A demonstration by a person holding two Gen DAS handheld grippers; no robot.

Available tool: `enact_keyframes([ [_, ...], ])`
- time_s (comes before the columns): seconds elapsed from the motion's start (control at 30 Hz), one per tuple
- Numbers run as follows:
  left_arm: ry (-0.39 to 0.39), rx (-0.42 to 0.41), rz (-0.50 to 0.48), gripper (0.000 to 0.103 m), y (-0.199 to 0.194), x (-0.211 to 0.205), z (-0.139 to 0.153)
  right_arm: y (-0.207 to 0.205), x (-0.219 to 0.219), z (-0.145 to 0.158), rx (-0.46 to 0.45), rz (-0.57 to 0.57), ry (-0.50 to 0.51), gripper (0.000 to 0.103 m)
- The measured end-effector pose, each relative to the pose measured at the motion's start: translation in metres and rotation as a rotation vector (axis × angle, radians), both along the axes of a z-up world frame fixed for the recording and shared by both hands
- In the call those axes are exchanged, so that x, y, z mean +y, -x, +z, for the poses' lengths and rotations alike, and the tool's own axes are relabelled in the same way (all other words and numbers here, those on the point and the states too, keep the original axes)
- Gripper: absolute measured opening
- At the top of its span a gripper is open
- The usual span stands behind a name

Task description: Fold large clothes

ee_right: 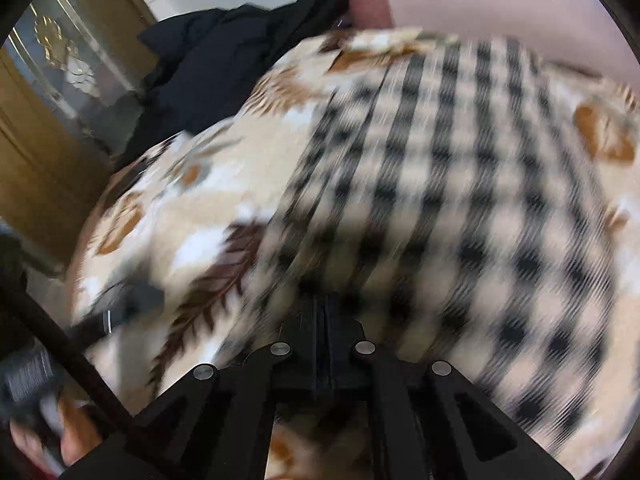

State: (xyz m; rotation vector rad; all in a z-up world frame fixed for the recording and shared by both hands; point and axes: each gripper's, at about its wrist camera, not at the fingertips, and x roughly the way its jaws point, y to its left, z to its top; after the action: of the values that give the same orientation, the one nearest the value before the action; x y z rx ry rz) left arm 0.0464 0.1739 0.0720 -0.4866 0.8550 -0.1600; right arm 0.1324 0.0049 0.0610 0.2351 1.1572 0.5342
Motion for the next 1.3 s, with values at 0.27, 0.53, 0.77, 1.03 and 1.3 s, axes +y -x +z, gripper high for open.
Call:
enact_keyframes([
  [0.27,-0.059,-0.001,-0.015,0.035,0.001,-0.009,0.001,0.006,-0.084,0.051,-0.116,-0.159,-0.073,0.005],
  [0.53,-0.065,0.008,0.059,0.044,0.001,0.004,-0.001,-0.024,-0.111,0.019,-0.001,-0.254,-0.086,0.006],
  [0.77,-0.081,0.007,0.151,0.049,0.0,0.024,0.001,0.006,-0.04,0.02,-0.02,-0.074,-0.127,0.006],
  [1.03,-0.08,0.001,0.21,0.051,0.001,0.042,0.009,-0.011,0.029,-0.017,0.088,0.0,-0.208,0.007],
  [1.3,-0.187,-0.047,0.271,0.058,0.009,0.049,0.021,0.013,0.061,-0.002,0.02,0.104,-0.151,0.008],
])
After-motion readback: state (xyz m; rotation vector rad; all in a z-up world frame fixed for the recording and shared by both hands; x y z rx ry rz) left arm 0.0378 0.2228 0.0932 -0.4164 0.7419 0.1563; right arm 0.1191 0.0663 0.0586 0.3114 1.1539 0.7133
